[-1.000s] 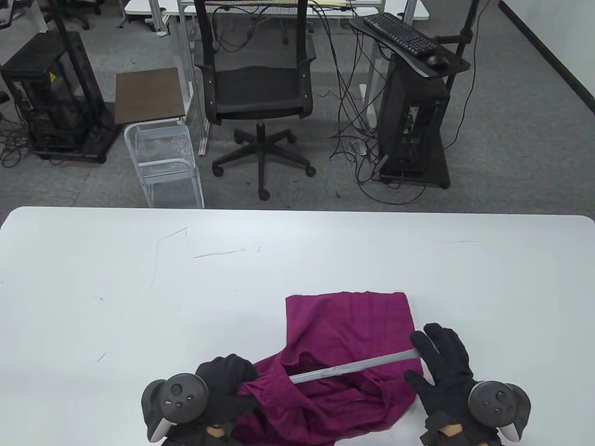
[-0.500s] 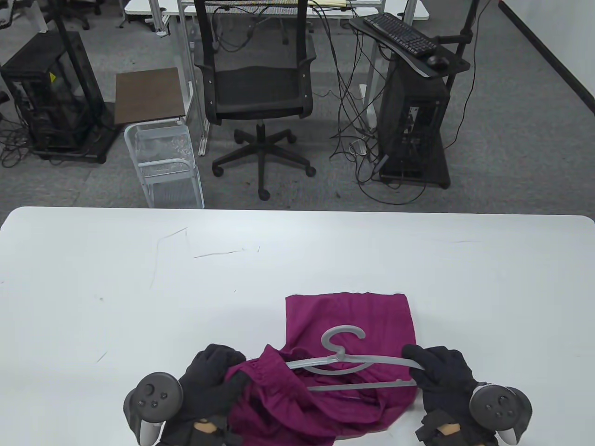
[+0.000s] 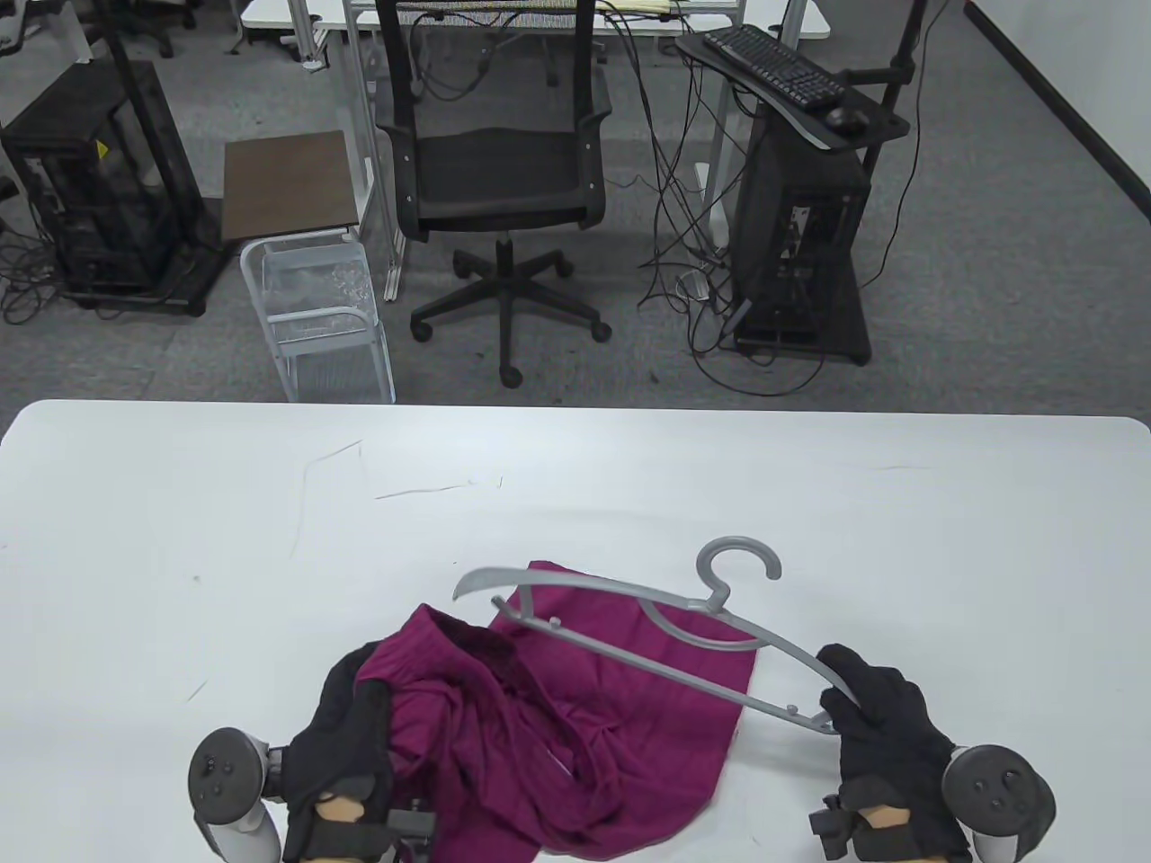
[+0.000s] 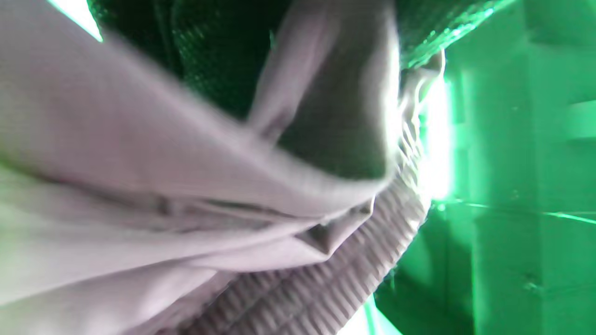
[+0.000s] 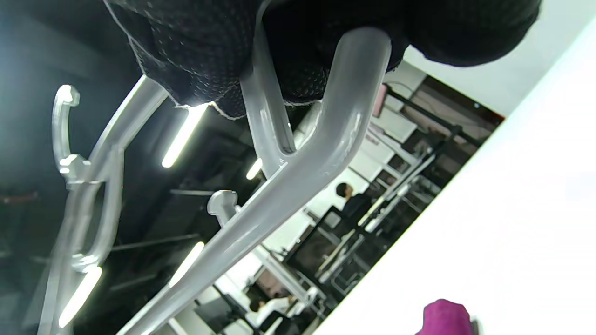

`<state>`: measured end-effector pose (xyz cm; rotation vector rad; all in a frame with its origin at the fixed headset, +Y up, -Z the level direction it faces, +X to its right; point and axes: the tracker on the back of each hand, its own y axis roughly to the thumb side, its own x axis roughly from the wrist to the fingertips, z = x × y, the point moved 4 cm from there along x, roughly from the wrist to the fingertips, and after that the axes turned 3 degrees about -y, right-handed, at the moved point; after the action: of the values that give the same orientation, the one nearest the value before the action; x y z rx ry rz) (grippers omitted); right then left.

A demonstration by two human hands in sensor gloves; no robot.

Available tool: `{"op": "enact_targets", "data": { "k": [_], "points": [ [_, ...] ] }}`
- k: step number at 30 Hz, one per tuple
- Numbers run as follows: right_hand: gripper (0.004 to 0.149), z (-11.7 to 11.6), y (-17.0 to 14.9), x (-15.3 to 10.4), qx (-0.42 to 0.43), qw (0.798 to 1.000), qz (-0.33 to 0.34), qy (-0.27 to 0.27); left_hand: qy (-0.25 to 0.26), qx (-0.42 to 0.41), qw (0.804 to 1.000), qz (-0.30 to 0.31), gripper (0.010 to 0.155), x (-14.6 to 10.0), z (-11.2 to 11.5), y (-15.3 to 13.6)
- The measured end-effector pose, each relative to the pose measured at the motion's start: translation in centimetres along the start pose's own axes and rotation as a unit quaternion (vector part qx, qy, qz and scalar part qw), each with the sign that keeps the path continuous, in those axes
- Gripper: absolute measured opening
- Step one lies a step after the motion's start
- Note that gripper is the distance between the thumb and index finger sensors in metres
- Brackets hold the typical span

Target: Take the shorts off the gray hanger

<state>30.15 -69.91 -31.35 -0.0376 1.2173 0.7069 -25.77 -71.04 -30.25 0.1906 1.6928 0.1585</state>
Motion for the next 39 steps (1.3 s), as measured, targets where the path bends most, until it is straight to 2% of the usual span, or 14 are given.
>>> {"op": "enact_targets", "data": {
  "k": [4,8,11,13,15,18,22,23,25,26,31,34,36,39],
  "points": [
    [0.060,-0.2,-0.5,0.1,0.022,1.000,-0.005,0.016,-0.033,-0.083,0.993,0.077,0.060,0.0,0.2,1.5],
    [0.062,-0.9,-0.2,0.1,0.040,0.998,0.014,0.043,-0.036,-0.073,0.986,0.144,0.066,-0.5,0.2,2.9],
    [0.061,-1.3,0.2,0.0,0.032,0.998,0.030,0.055,-0.048,-0.027,0.988,0.143,0.070,-0.5,1.0,3.3],
    [0.058,-1.5,0.5,-0.1,0.031,0.997,0.035,0.061,-0.071,0.055,0.989,0.114,0.071,-0.3,2.3,2.9],
    [0.054,-1.6,0.6,-0.1,0.021,0.997,0.039,0.065,-0.103,0.171,0.978,0.059,0.072,0.1,3.9,1.7],
    [0.053,-1.9,0.5,-0.1,0.028,0.996,0.034,0.073,-0.175,0.311,0.934,-0.024,0.072,0.5,6.7,-0.9],
    [0.052,-2.0,0.7,-0.2,0.018,0.996,0.043,0.080,-0.248,0.401,0.873,-0.122,0.077,0.4,9.5,-4.9],
    [0.052,-2.0,0.8,-0.2,0.014,0.995,0.046,0.083,-0.271,0.421,0.853,-0.150,0.085,0.2,10.0,-5.9],
    [0.052,-2.1,0.9,-0.2,0.011,0.995,0.050,0.088,-0.354,0.465,0.786,-0.202,0.103,-0.6,11.2,-7.7],
    [0.052,-2.2,0.9,-0.3,0.010,0.994,0.050,0.091,-0.369,0.485,0.767,-0.202,0.104,-0.6,11.6,-7.8],
    [0.052,-2.4,0.9,-0.3,0.010,0.993,0.054,0.104,-0.344,0.477,0.787,-0.189,0.104,-0.4,11.3,-7.4],
    [0.052,-2.5,1.0,-0.4,0.011,0.993,0.056,0.105,-0.329,0.442,0.815,-0.179,0.100,-0.1,10.3,-6.7],
    [0.052,-2.4,0.9,-0.4,0.016,0.993,0.054,0.101,-0.305,0.405,0.846,-0.163,0.097,0.2,9.5,-5.4],
    [0.053,-1.9,0.9,-0.4,0.016,0.996,0.047,0.079,-0.210,0.344,0.910,-0.096,0.091,0.4,7.2,-2.2]
  ]
}}
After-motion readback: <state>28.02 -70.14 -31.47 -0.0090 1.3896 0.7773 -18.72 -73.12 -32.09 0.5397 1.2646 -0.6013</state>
